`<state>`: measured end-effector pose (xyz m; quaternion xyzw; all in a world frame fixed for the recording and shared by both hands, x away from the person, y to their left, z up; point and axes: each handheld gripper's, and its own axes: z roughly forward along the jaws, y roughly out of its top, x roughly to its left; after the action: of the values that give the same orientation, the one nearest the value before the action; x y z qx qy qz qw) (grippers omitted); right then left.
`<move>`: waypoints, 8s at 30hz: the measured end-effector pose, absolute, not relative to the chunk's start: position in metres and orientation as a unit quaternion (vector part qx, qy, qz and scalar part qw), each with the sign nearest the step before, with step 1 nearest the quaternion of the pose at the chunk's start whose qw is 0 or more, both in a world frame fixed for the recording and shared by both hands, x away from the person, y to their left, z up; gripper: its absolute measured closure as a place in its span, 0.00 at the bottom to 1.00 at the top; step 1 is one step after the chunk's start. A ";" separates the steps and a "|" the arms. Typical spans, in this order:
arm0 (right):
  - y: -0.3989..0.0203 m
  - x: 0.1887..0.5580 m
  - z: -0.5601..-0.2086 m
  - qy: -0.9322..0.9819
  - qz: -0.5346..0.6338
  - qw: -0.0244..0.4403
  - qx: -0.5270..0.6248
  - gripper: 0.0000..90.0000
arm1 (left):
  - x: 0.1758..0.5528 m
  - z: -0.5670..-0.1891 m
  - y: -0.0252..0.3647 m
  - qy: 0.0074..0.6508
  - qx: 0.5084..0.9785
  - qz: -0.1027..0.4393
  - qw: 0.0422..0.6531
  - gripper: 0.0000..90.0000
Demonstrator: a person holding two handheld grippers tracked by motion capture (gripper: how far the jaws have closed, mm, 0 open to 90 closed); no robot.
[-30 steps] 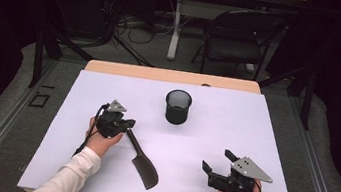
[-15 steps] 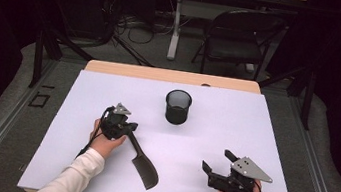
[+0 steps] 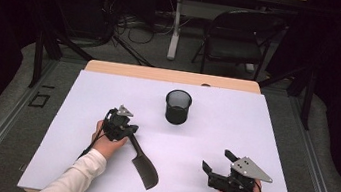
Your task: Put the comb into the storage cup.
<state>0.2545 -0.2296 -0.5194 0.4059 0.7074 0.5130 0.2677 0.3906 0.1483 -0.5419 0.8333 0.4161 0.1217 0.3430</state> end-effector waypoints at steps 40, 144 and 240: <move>-0.230 0.254 -0.519 0.707 0.513 0.267 0.406 0.16 | 0.383 -0.549 0.166 0.420 0.841 0.106 0.323 1.00; -0.230 0.254 -0.520 0.712 0.508 0.264 0.408 0.16 | 0.323 -0.533 0.202 0.401 0.827 0.096 0.381 0.54; -0.227 0.254 -0.522 0.715 0.504 0.259 0.409 0.16 | 0.333 -0.499 0.194 0.375 0.838 0.079 0.388 0.00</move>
<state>0.2545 -0.2272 -0.5216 0.4088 0.7149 0.5044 0.2595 0.3326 0.1938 -0.4986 0.8382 0.3749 0.0794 0.3881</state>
